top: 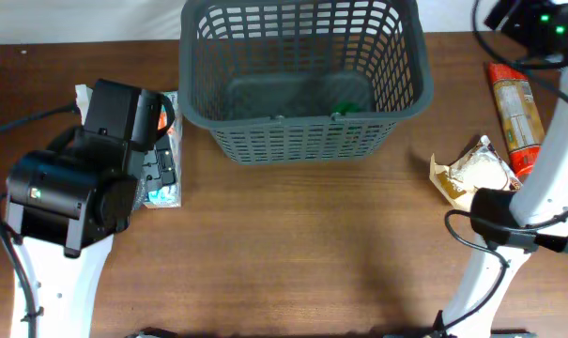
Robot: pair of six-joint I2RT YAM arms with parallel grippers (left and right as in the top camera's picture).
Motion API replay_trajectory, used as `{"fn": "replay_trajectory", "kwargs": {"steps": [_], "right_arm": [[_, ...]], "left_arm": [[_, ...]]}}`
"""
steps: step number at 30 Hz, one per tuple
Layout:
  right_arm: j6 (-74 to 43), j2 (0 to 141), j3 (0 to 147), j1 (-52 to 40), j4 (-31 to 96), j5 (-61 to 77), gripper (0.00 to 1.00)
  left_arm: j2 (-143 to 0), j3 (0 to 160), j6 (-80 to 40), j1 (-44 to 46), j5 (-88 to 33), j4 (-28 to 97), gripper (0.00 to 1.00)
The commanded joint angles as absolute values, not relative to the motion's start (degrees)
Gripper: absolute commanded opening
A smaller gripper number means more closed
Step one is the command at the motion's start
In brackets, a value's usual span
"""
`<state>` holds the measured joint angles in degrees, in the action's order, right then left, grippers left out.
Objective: Pack container
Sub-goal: 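Move the right gripper right and down onto the white rice bag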
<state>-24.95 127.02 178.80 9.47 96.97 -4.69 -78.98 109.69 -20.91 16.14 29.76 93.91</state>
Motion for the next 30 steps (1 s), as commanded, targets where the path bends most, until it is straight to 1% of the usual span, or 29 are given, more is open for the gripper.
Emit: {"fn": "replay_trajectory", "kwargs": {"steps": [1,7,10,14,16,18,20,22,26,30], "right_arm": [[-29.58,124.25,174.01,13.69,97.34,-2.76,0.99],[-34.87,120.03,151.79,20.21,97.34,-2.74,0.99],[-35.03,119.94,142.34,23.92,97.27,0.86,0.99],[-35.00,120.05,132.73,29.10,96.23,10.59,0.99],[-35.05,120.05,127.76,32.45,96.01,10.79,0.99],[-38.19,120.05,124.42,33.87,95.68,10.72,0.99],[-39.68,120.05,121.93,33.98,93.91,9.58,0.99],[-45.01,120.05,118.08,32.82,90.94,4.14,0.99],[-50.30,120.05,111.79,29.02,85.56,0.05,0.99],[-54.57,120.05,108.18,24.51,81.97,-8.93,0.99]], "left_arm": [[-79.15,109.54,-21.85,15.81,29.52,96.68,0.99],[-79.15,109.51,-21.85,15.81,28.25,96.68,0.99],[-79.15,109.51,-21.85,15.81,28.27,96.29,0.99],[-79.15,109.51,-21.85,15.81,28.29,95.37,0.99],[-79.15,109.51,-21.82,15.81,28.29,93.58,0.99],[-79.15,109.51,-21.82,15.81,28.29,92.66,0.99],[-79.15,109.51,-21.82,15.81,28.29,91.88,0.99],[-79.15,109.51,-21.82,15.81,28.27,90.94,0.99],[-79.15,109.51,-21.82,15.81,28.25,90.94,0.99],[-79.15,109.51,-21.82,15.81,28.25,91.79,0.99]]}}
